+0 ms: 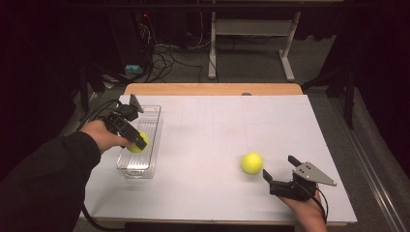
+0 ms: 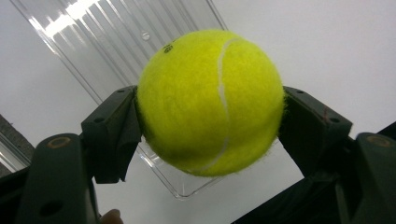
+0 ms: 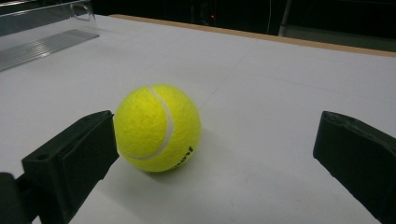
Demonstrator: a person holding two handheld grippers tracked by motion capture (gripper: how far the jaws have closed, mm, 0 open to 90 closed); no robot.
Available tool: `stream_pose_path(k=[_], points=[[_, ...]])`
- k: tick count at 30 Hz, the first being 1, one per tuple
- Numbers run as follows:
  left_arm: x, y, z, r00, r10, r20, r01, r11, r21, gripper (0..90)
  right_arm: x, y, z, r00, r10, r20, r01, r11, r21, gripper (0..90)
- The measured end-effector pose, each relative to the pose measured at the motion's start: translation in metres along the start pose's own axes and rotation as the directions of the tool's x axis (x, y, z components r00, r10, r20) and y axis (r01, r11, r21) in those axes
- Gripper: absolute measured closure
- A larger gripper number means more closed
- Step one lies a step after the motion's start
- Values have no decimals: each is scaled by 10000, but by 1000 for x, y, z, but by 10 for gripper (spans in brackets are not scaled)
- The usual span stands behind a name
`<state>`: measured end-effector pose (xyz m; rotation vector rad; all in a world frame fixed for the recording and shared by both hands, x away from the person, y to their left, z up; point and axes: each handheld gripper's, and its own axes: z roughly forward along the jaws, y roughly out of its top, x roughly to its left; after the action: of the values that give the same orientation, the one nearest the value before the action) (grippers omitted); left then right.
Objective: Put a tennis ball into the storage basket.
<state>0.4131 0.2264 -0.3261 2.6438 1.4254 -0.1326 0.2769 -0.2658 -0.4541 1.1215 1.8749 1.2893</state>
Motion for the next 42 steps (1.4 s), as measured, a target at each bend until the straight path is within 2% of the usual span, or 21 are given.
stream_pose_path(k=[11,20,22,42], points=[[6,4,-3,9995,-149,-266,147,9999,-54,267,0,0,0,10000,8,-4,-8,10000,20,0],[13,17,-10,9980,-426,-474,417,9989,-199,267,0,0,0,10000,25,-19,-25,10000,-3,0],[14,19,-11,9979,-457,-451,453,9989,-95,267,0,0,1,10000,36,-32,-36,10000,2,0],[22,47,-7,9950,-784,-617,777,9969,-132,267,-1,-1,1,10000,30,-66,-30,10000,-10,0]])
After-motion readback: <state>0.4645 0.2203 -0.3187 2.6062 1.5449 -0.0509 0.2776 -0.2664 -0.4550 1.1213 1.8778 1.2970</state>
